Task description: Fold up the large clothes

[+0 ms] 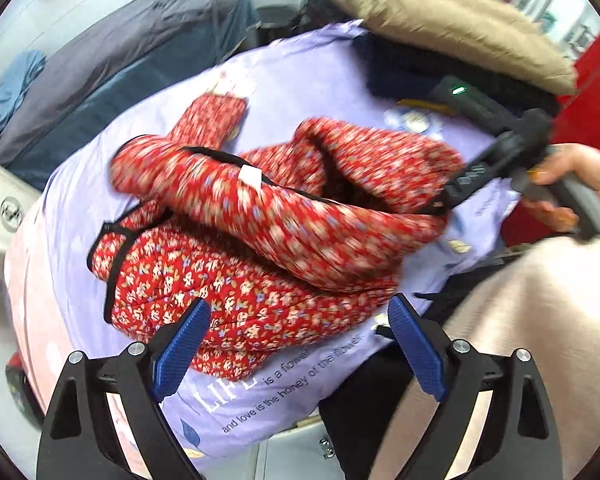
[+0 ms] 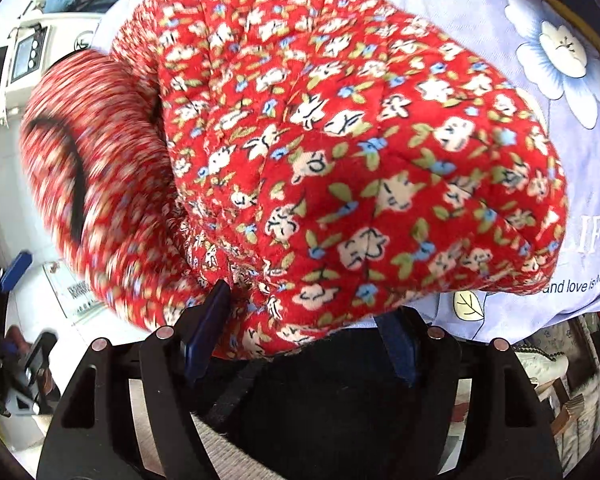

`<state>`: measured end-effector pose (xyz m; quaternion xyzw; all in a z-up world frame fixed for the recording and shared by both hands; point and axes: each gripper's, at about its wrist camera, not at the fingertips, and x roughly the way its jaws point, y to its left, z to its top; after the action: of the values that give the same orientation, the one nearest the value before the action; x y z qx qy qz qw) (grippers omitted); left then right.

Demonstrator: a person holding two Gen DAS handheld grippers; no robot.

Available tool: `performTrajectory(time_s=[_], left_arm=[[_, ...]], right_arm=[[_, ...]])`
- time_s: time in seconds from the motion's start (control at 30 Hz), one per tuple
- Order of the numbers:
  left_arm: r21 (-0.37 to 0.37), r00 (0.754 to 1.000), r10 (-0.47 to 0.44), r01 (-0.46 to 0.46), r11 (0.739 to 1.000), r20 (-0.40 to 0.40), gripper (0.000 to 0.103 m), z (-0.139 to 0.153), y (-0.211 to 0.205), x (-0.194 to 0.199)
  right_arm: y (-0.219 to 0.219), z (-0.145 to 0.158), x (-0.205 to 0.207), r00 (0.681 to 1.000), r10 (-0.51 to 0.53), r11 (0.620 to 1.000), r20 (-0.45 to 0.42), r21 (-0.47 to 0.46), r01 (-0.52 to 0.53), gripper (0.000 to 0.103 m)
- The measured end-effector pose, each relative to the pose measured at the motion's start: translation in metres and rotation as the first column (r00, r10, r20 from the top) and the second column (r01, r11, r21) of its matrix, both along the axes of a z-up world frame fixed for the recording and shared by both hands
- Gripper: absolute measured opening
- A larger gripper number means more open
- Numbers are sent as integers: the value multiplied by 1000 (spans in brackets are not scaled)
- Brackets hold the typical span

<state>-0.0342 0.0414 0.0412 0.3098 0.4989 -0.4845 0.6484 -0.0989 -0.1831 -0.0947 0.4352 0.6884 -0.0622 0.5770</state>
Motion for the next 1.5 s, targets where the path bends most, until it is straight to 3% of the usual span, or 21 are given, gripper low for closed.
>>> performTrajectory(time_s=[0.13,0.27,0.47,0.53,0.67,0.77,0.87,0.9,0.93,1.03,1.13,1.23,1.27,1.3,1.33,1.37,1.5], left_arm=[[-89,1000,8,-7,996,17,93,39,21,11],[-142,994,99,-91,986,51,93,64,35,46],[-188,957,256,-229,955,137,96,72,21,104],[-185,946,297,-272,944,127,96,57,2,126],[-99,922,370,-360,928,114,96,10,-34,179],[-39,895,442,-440,897,59,95,-35,-55,230],[93,860,510,-507,857,-8,92,-98,-71,285],[138,848,530,-523,841,-17,85,-116,-72,295],[195,827,559,-539,819,-61,84,-138,-73,307],[308,783,586,-516,799,-210,84,-189,-78,319],[420,782,572,-445,791,-248,83,-230,-81,309],[399,721,601,-467,789,-345,64,-241,-73,302],[379,717,604,-482,790,-349,60,-237,-69,301],[369,720,597,-479,796,-354,50,-234,-67,300],[358,727,588,-476,803,-354,41,-229,-65,298],[344,732,581,-476,809,-356,38,-222,-62,296],[225,735,536,-488,843,-415,29,-175,-44,283]], right_arm=[[-11,12,-1,1000,-15,999,13,-37,16,72],[-22,27,0,1000,-20,998,7,-59,20,72],[-10,17,1,999,-35,997,3,-67,35,72],[-8,7,0,999,-42,997,2,-71,42,72],[-6,4,0,999,-32,997,3,-71,32,72],[-6,3,-4,999,-53,997,5,-55,53,72],[-8,0,-5,998,-64,997,7,-49,65,72],[-8,0,-4,998,-65,997,8,-51,65,72],[-8,0,-5,998,-65,996,8,-53,66,72],[-8,-1,-6,998,-63,996,6,-60,63,72],[-10,-6,-7,997,-79,995,-4,-55,79,72],[-13,-12,-10,994,-112,993,-1,-40,112,72],[-14,-13,-10,992,-125,991,8,-38,125,72],[-16,-13,-10,991,-133,990,17,-41,133,69],[-18,-12,-9,991,-133,989,29,-55,135,58],[-19,-10,-8,991,-125,989,38,-75,127,47],[-27,20,-1,986,-80,981,145,-162,103,25]])
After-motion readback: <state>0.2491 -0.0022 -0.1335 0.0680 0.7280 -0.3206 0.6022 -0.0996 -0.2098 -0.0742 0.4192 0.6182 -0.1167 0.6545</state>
